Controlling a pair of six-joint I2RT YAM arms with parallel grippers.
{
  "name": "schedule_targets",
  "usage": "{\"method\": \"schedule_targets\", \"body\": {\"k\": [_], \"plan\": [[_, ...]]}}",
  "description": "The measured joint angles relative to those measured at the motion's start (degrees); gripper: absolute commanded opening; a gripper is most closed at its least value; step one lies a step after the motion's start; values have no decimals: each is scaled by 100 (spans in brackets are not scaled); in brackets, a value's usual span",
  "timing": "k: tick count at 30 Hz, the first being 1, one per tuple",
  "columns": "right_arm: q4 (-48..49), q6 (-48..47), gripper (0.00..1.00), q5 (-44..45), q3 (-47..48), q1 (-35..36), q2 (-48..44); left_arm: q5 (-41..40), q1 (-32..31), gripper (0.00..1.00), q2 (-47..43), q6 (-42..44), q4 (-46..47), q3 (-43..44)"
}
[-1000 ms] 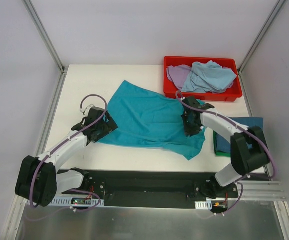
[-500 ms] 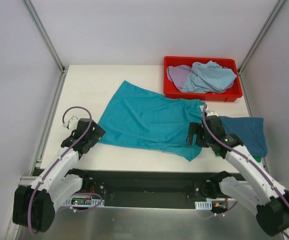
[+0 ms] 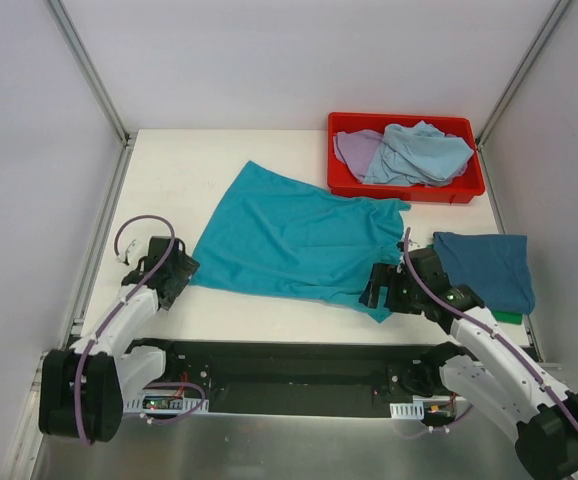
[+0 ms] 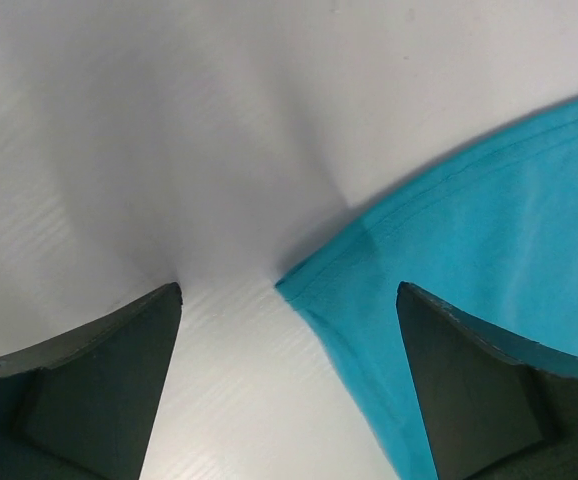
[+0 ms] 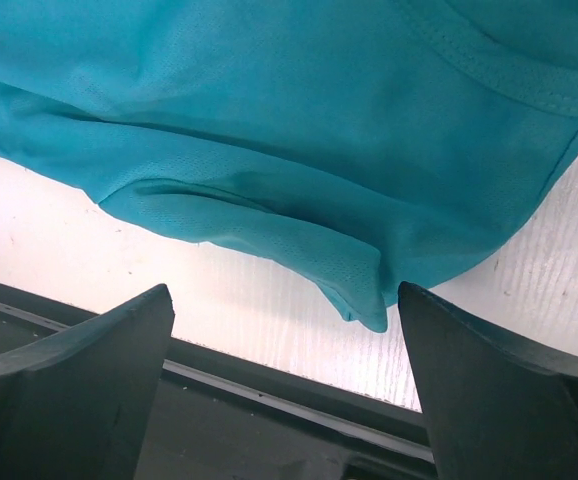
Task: Fold and stack the t-shirts
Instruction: Flatten out the tshirt
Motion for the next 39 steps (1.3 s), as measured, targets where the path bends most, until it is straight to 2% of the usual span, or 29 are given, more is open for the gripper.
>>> {"method": "schedule_targets", "body": {"k": [3,4,6,8,11,17,19,21,23,25,30,33,39], "plan": [[13,42,97,-52,-2,2,66,157,0,77,614,24,245,282],[11,48,97,-76,-2,0,68,192,0,70,807,42,308,376],[11,68,98,-107,-7,0,48,260,0,51,1213,87,417,592],[22,107,99,-149,-70,0,4,332,0,26,1563,138,527,765],[-50,164,99,-205,-177,0,-42,476,0,0,1897,188,693,868],[-321,232,94,-229,-192,0,-162,616,0,0,1919,212,802,839],[-356,243,85,-229,-192,0,-240,638,0,0,1853,227,820,789],[-339,240,81,-232,-197,0,-275,656,0,0,1790,238,815,750],[-299,229,73,-229,-205,0,-251,704,0,0,1749,260,800,728],[-275,219,59,-234,-205,2,-155,750,0,0,1725,278,793,713],[-273,184,33,-315,-205,2,201,785,0,0,1641,293,782,658],[-299,208,32,-328,-205,0,240,787,0,0,1567,295,745,619],[-422,321,36,-46,-205,0,133,789,0,0,1456,306,671,566]]}}
